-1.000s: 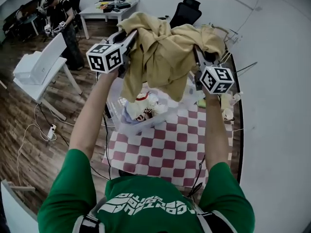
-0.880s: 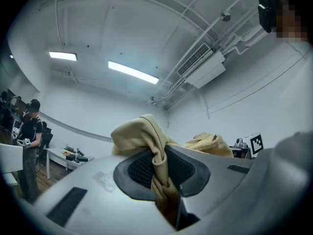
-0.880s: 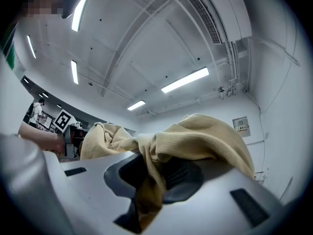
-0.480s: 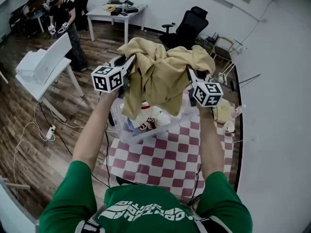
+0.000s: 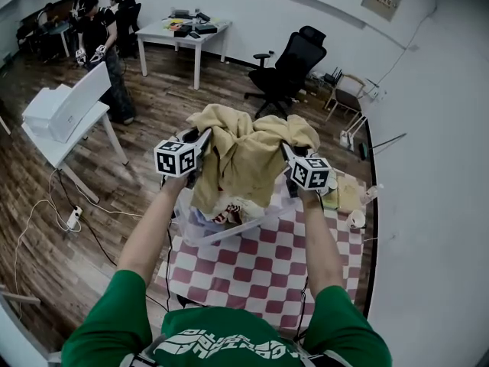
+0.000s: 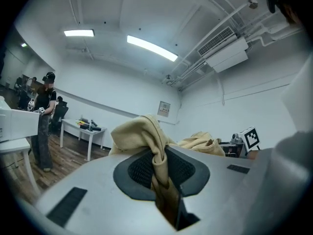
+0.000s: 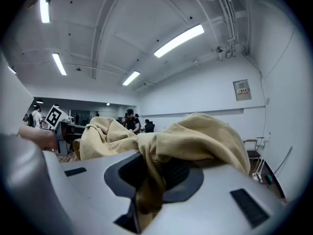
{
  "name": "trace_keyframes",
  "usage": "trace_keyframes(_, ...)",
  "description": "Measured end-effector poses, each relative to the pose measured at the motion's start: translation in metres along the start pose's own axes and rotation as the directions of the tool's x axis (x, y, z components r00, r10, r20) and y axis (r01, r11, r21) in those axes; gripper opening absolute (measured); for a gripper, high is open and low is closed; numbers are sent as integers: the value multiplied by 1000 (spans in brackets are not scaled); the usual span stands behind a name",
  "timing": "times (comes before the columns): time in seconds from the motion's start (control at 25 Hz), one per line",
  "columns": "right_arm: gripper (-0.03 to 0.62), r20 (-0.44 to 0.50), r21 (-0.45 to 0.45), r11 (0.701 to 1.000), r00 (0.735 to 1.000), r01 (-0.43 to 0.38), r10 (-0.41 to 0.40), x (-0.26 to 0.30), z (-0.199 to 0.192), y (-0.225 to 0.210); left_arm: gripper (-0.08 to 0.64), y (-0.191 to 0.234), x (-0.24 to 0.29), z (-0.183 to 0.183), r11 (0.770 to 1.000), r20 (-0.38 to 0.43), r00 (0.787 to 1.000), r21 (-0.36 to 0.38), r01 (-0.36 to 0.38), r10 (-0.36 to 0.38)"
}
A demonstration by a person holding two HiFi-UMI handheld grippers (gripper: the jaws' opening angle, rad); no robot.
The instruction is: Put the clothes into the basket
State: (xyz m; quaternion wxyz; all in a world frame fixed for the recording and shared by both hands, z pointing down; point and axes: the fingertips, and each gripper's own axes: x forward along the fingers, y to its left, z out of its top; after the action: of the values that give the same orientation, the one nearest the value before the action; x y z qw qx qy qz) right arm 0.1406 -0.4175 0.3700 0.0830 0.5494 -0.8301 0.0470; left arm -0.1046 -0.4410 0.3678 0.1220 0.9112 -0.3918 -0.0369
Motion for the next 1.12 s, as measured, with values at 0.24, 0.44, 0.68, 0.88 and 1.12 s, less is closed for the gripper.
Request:
trace_keyframes(0.24,71,-199,14,1000,980,-27,29,23,-65,-8,47,14,8,-62,999,-97,995,-42,-35,31)
trace_keyframes(0.44,71,-361,23,998,930,-61,65,36,-118,-15,47,17,16,-108,997,-182,982,-52,-52,42)
trace_keyframes(0.68,72,-494,21,994,863,-103,100,49,-165,-18,46,28,21,-161,992,-293,954,-88,-96,66)
trace_keyframes(0.88,71,-548,27,993,829,-115,111,63,-186,-21,47,36,31,-188,990,-360,930,-83,-113,77)
trace_keyframes(1.12,71,-624,43,988,768,-148,142,84,-223,-20,47,54,37,-220,983,-447,887,-76,-167,116)
